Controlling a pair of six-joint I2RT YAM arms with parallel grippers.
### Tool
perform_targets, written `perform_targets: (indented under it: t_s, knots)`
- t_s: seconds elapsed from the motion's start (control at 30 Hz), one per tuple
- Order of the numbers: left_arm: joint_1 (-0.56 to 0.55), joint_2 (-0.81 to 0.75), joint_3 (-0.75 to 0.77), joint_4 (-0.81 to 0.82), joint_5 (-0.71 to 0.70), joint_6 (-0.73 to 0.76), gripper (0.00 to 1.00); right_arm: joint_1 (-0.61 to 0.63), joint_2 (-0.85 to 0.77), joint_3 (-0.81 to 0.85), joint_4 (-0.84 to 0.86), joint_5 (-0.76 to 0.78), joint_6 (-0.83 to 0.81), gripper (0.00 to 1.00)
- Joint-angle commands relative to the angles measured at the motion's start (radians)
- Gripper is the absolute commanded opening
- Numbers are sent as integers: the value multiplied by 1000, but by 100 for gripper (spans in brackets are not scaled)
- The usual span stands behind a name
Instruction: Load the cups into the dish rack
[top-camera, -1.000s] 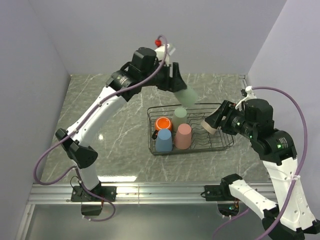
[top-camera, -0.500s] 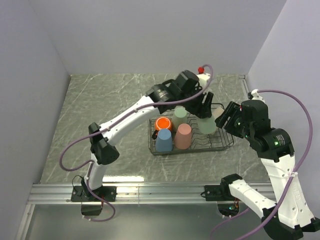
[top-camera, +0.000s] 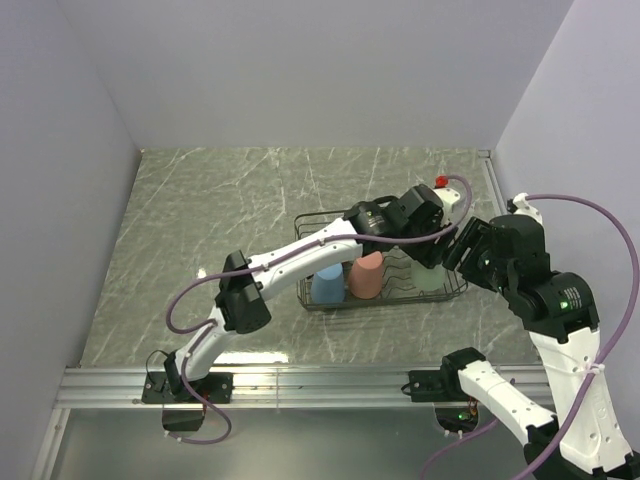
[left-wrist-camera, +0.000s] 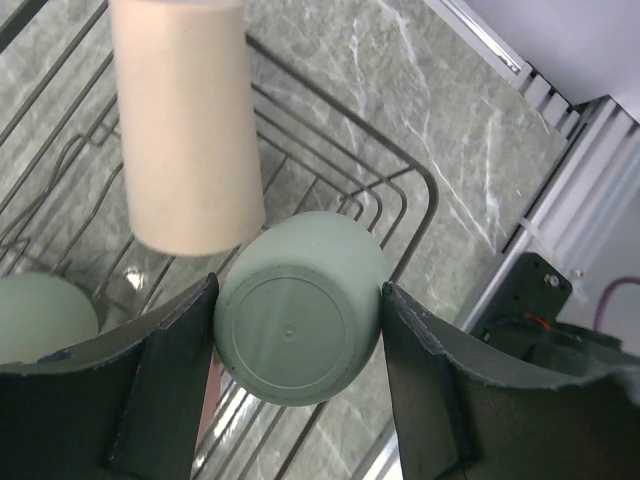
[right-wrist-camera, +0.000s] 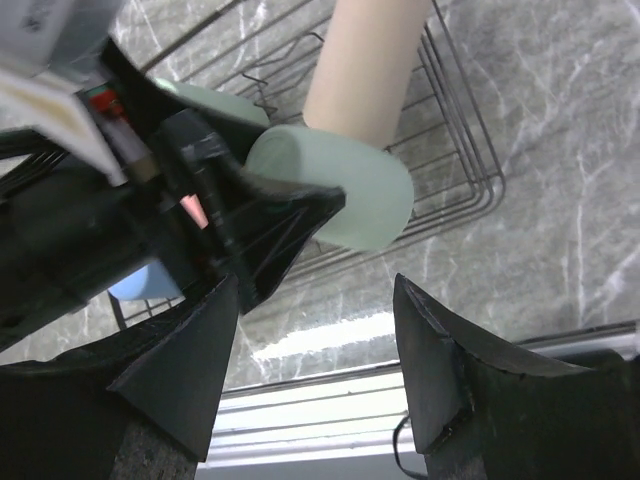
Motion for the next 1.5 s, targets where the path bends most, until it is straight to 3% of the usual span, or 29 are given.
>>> perform_targets:
  t_s: [0.0,0.3,0.7,0.9,0.93,1.17,1.47]
  knots:
    - [-20,14,85,75,-58,37,0,-7,-4,6,-37,49,-22,70]
    - [-49,45,52,61,-179,118,0,-7,16,9,-22,29,-46,70]
    - [-87,74,20,72,-183,155,4,-10,19,-10,-8,20,-59,70]
    - [-109,93,-8,67,-234,169,34,-12,6,-29,-9,14,-57,70]
    - [-107,94,-11,66,-242,170,46,-12,4,-33,-9,15,-59,70]
    - [-115,97,9,61,-325,163,99,-13,-10,-45,-11,9,-62,70]
    - [-117,30,76,85,-337,110,99,-12,-16,-26,-11,20,-56,70]
